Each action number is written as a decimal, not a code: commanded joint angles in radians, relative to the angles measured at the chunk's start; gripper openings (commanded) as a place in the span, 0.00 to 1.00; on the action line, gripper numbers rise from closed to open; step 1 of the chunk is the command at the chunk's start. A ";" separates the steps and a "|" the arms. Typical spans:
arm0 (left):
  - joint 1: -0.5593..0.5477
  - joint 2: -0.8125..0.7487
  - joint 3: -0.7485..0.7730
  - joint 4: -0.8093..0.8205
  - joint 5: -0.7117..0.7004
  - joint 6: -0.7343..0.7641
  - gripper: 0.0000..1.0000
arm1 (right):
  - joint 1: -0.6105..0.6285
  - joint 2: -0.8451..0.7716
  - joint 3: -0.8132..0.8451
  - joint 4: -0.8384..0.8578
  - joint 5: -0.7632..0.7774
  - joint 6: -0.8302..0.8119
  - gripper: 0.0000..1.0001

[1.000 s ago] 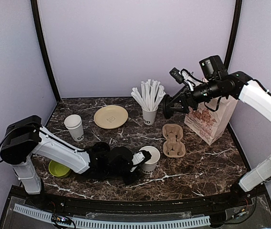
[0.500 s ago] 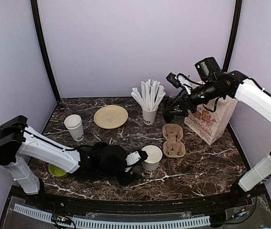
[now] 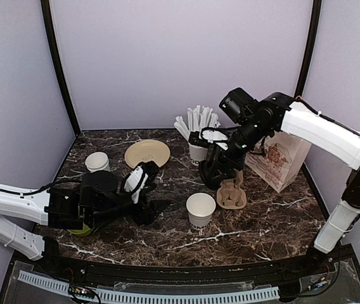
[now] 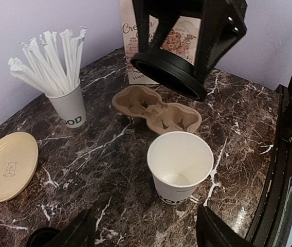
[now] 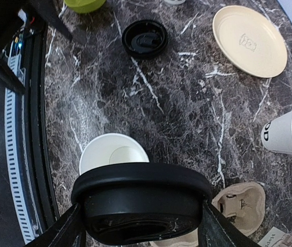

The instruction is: Pack the takeout coffee

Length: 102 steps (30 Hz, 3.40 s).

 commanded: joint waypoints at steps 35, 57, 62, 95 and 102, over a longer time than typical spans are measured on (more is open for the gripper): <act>0.023 -0.380 -0.163 -0.106 -0.265 -0.174 0.69 | 0.246 0.225 0.099 -0.115 0.340 -0.076 0.74; 0.033 -0.293 -0.125 -0.158 -0.262 -0.314 0.85 | 0.238 0.145 0.133 -0.101 0.300 -0.043 0.85; 0.142 -0.110 0.067 -0.324 -0.020 -0.501 0.84 | 0.119 0.036 0.098 -0.028 0.180 0.044 0.82; 0.304 0.501 0.404 -0.072 0.667 -0.459 0.68 | -0.238 -0.149 -0.747 0.645 -0.561 0.618 0.55; 0.304 0.526 0.386 -0.059 0.686 -0.467 0.64 | -0.235 -0.126 -0.763 0.672 -0.583 0.618 0.51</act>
